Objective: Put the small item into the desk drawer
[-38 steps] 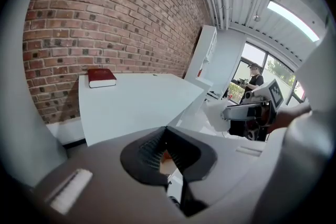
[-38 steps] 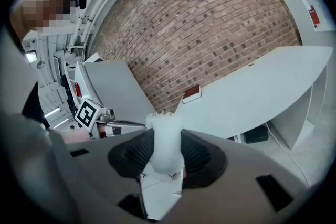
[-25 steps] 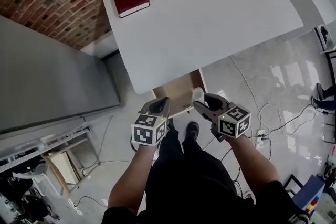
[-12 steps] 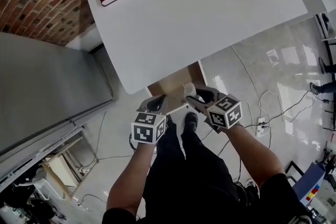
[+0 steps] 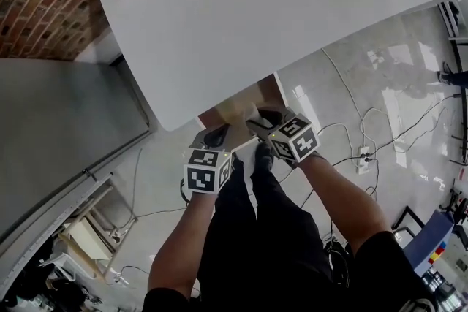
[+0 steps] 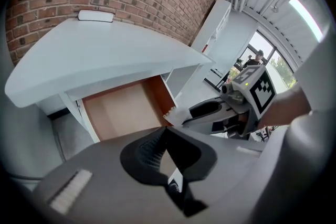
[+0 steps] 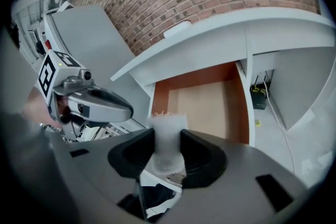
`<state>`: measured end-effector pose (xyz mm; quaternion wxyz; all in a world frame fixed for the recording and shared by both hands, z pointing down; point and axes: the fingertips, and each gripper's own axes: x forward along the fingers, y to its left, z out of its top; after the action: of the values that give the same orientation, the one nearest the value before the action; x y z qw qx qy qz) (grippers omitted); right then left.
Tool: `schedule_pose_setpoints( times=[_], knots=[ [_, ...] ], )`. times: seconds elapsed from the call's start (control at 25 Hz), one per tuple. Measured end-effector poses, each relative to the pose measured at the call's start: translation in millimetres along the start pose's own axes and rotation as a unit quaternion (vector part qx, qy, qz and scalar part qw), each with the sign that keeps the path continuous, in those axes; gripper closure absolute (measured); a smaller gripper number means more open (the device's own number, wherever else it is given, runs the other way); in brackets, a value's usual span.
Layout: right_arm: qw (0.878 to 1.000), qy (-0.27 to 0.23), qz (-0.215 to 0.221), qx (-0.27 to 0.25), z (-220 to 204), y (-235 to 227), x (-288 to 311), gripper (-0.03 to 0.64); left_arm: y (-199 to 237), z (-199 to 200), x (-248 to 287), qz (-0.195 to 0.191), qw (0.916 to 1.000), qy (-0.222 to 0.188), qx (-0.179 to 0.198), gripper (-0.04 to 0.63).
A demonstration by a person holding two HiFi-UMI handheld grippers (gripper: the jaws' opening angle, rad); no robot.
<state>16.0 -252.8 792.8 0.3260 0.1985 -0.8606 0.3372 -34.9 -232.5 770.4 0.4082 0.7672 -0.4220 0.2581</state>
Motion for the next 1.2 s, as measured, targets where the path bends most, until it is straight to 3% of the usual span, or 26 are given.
schedule_pose_setpoints(
  times=[0.24, 0.48, 0.68, 0.88, 1.2],
  knots=[
    [0.999, 0.035, 0.002, -0.035, -7.7, -11.0, 36.1, 0.465, 16.2, -8.5, 14.6, 0.016, 0.9997, -0.001, -0.016, 0.584],
    [0.996, 0.071, -0.004, -0.062, -13.2, -24.1, 66.5, 0.464, 9.5, -17.7, 20.5, 0.003, 0.9999, 0.009, -0.009, 0.584],
    [0.985, 0.119, -0.019, -0.122, -27.5, -38.8, 89.8, 0.464, 8.7, -22.3, 20.0, -0.007, 0.9999, 0.012, -0.006, 0.583],
    [0.971, 0.171, -0.027, -0.162, -50.6, -49.0, 108.8, 0.463, 19.8, -29.1, 17.5, -0.003, 0.9996, 0.011, -0.026, 0.584],
    [0.961, 0.211, -0.033, -0.173, -67.6, -61.1, 127.8, 0.463, 32.5, -46.3, 19.9, 0.003, 0.9988, 0.019, -0.044, 0.583]
  ],
)
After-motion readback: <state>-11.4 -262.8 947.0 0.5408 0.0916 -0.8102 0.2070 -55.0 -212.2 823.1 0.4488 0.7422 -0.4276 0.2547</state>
